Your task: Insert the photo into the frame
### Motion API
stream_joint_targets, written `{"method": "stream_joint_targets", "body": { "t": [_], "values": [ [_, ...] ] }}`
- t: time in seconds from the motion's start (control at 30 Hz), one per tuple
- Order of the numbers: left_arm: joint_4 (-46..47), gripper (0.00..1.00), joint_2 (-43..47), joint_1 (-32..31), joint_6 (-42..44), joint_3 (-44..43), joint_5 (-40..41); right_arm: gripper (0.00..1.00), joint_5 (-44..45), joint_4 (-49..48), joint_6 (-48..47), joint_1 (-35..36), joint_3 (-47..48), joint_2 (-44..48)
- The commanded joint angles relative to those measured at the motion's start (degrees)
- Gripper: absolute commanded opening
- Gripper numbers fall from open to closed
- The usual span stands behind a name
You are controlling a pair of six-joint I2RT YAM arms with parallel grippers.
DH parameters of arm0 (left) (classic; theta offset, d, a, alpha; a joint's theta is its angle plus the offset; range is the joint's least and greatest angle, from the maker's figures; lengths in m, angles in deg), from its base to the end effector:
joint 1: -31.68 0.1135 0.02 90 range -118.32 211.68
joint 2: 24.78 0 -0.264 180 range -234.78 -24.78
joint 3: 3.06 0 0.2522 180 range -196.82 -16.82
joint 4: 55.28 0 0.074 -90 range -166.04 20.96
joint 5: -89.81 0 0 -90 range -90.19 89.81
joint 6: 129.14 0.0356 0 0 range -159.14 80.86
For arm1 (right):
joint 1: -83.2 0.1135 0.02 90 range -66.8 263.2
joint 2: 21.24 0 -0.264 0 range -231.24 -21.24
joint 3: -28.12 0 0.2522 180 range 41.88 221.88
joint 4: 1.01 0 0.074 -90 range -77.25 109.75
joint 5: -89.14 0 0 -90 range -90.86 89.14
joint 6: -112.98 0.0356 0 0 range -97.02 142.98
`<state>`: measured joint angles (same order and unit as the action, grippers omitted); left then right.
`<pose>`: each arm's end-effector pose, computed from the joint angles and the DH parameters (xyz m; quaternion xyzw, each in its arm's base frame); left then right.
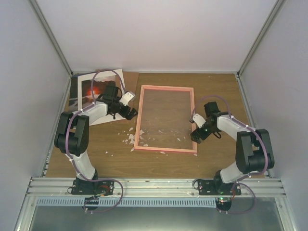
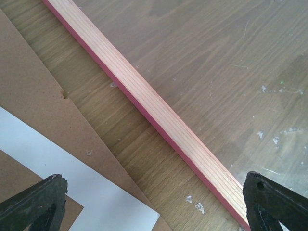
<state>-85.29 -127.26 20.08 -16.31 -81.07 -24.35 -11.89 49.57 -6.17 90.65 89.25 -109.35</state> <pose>0.3580 -0.0884 0.1801 0.3366 0.8706 -0.1692 0.3163 0.2564 0.0404 0.1566 -0.3206 0.9362 0.0735 0.1239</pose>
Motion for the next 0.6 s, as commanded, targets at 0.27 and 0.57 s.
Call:
{"method": "stream_joint_targets", "body": {
  "t": [0.27, 0.57],
  "values": [
    [1.7, 0.99, 2.3, -1.1, 1.7, 1.7, 2.2, 1.00, 10.0, -4.4, -0.8, 1.5, -1.6, -2.4],
    [-2.4, 0.99, 2.7, 1.1, 3.8, -2.0, 8.4, 1.00, -0.1, 1.4, 0.8, 0.0, 9.6, 0.3]
  ]
}}
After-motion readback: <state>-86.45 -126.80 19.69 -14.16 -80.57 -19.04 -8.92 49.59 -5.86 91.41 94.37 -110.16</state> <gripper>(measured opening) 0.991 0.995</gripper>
